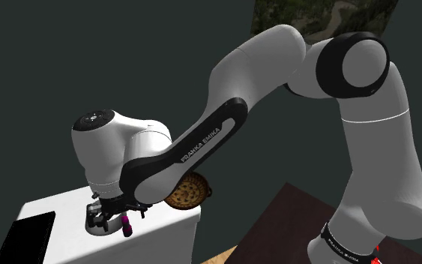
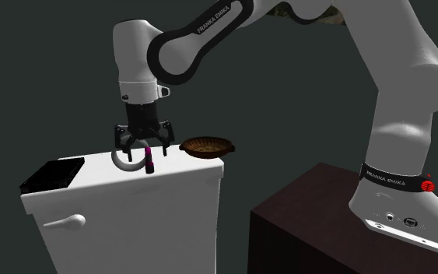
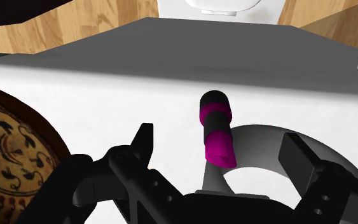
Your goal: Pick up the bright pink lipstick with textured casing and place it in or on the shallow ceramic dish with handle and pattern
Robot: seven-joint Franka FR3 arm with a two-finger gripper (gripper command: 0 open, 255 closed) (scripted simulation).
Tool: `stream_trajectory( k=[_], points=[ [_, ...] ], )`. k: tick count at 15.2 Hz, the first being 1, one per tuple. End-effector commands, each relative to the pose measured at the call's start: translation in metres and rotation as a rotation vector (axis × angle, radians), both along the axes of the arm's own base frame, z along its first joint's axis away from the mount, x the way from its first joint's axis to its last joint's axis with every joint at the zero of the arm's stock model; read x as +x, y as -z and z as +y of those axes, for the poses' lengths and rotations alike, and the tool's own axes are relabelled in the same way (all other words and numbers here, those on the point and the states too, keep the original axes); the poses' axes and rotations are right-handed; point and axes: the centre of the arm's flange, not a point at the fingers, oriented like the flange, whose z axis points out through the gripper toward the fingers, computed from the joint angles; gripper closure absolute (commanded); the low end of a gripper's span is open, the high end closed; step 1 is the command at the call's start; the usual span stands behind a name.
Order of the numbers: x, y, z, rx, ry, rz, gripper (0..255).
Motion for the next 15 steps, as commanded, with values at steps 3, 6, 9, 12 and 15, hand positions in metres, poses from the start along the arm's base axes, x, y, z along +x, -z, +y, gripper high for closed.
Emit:
stream_trajectory(
  k=[3, 6, 9, 12, 15],
  points=[
    [0.000, 0.000, 0.000, 0.000, 0.000, 0.000, 255],
    [0.000, 0.000, 0.000, 0.000, 0.000, 0.000, 255],
    [0.000, 0.000, 0.000, 0.000, 0.000, 0.000, 255],
    [0.000, -0.011, 0.000, 0.000, 0.000, 0.000, 255],
    [0.000, -0.026, 0.000, 0.000, 0.000, 0.000, 255]
  ],
)
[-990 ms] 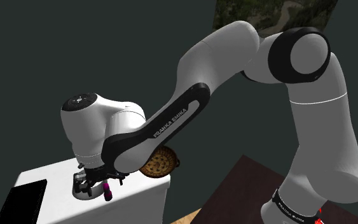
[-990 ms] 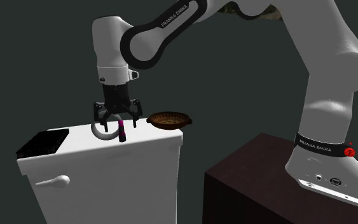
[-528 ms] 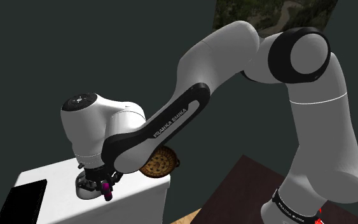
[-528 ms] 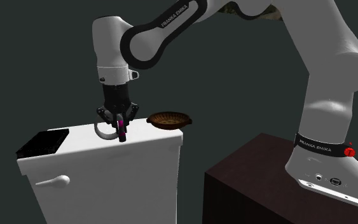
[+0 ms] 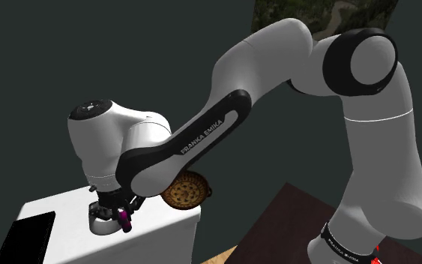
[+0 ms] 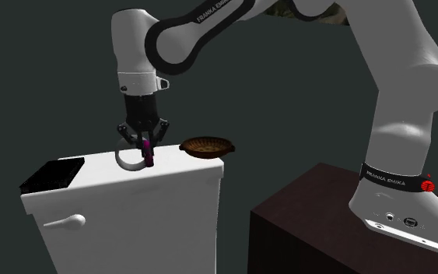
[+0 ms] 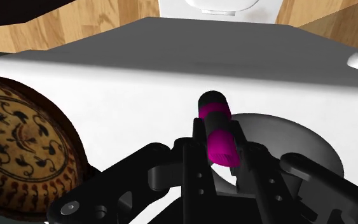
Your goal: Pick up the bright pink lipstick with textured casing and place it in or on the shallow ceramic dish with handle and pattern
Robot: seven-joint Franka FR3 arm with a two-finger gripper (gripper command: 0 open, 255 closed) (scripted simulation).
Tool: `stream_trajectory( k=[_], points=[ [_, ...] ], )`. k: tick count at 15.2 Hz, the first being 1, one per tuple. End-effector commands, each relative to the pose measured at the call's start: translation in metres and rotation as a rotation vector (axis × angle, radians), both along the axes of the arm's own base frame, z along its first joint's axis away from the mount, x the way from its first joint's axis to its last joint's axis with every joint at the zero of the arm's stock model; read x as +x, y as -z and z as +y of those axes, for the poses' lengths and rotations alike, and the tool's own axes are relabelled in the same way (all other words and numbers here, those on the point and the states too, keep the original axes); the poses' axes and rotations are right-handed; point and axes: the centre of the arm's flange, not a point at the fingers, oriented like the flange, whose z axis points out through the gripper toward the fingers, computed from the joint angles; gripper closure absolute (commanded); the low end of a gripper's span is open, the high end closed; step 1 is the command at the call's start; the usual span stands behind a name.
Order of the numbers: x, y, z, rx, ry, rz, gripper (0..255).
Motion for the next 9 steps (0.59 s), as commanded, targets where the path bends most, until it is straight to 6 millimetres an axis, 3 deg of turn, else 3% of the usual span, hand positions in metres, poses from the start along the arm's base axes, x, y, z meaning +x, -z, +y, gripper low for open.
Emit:
stream_trajectory(
  k=[1, 9],
  points=[
    [0.000, -0.011, -0.001, 0.000, 0.000, 0.000, 255],
    [0.000, -0.053, -0.001, 0.000, 0.000, 0.000, 255]
  ],
)
